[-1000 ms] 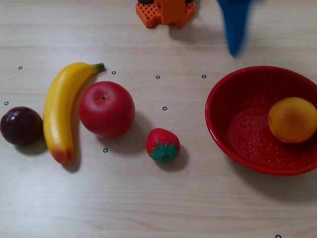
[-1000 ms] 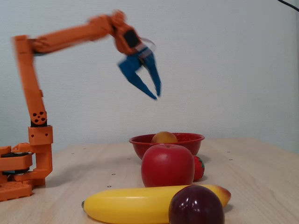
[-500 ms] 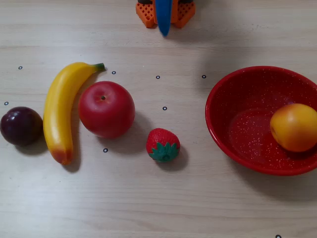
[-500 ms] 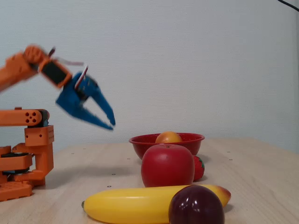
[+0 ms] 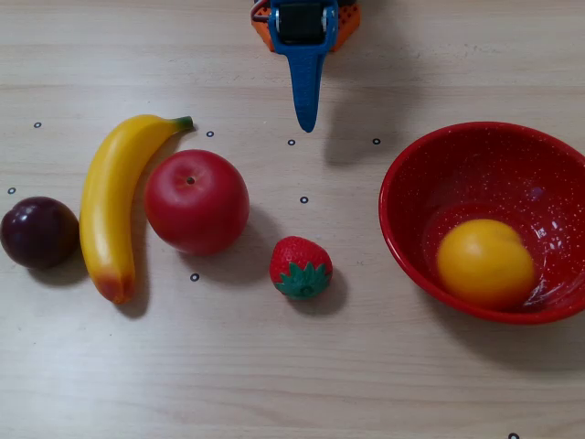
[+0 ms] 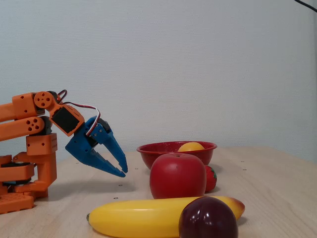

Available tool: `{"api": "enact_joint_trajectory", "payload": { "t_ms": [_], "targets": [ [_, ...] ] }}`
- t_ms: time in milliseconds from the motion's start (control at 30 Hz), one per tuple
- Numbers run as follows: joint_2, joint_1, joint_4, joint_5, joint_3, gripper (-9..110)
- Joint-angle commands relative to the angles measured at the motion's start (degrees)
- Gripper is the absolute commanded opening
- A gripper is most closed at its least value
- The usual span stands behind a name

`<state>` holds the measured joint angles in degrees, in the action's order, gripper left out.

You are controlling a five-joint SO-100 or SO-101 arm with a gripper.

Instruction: Put the peach in the red bowl.

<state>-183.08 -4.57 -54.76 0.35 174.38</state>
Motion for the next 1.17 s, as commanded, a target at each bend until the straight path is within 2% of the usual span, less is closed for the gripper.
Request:
{"api": "enact_joint_trajectory", "payload": {
  "t_ms": [0,1133],
  "targets": [
    [-0.62,1.14,1.49,5.54,0.18,0],
    [-0.62,-0.53,1.41,7.65,0.18,0]
  ]
}}
